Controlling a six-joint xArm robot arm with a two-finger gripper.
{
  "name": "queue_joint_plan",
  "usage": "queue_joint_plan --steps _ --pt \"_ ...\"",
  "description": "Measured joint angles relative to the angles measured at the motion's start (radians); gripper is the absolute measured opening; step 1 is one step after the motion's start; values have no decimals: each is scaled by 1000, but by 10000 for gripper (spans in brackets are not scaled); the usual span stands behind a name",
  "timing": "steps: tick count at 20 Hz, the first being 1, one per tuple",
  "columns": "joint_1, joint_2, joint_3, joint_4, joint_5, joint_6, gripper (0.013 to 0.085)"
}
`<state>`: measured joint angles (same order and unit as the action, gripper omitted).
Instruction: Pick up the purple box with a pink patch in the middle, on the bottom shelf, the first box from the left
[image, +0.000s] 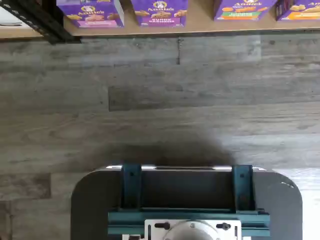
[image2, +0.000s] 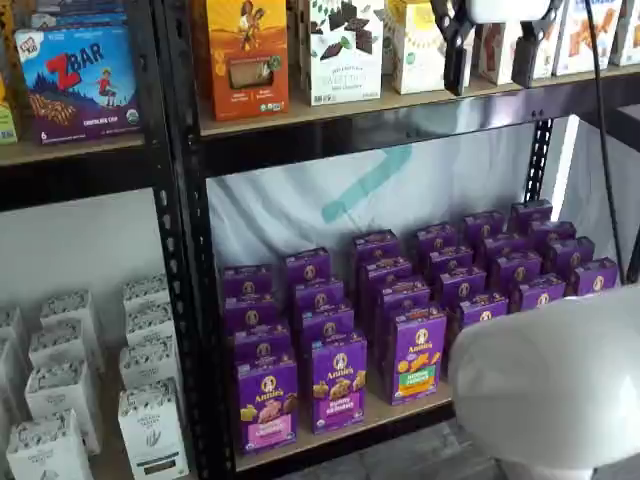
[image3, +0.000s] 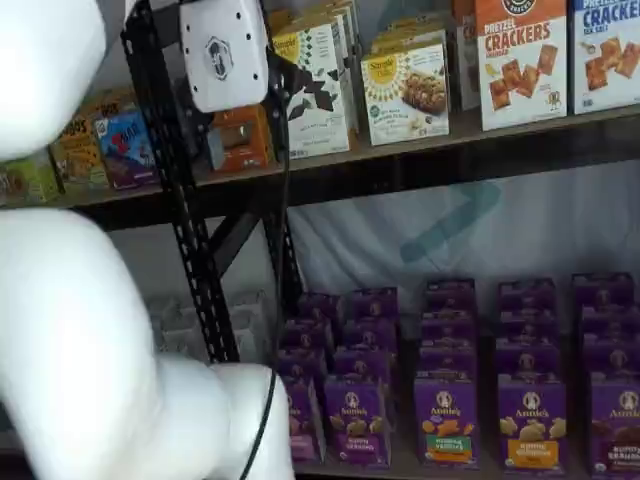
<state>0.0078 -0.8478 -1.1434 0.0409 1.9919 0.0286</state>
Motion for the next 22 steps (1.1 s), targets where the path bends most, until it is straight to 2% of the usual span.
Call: queue_joint_plan --steps 1,2,5,14,22 --pt "-17 -4 4 19 -5 -10 850" --pt "-59 -14 13 63 -18 -31 850" --pt "-71 -19 19 81 -26 -39 850" --pt "-33 -36 54 51 -55 -16 850" --pt "17 -59 133 28 -117 22 850"
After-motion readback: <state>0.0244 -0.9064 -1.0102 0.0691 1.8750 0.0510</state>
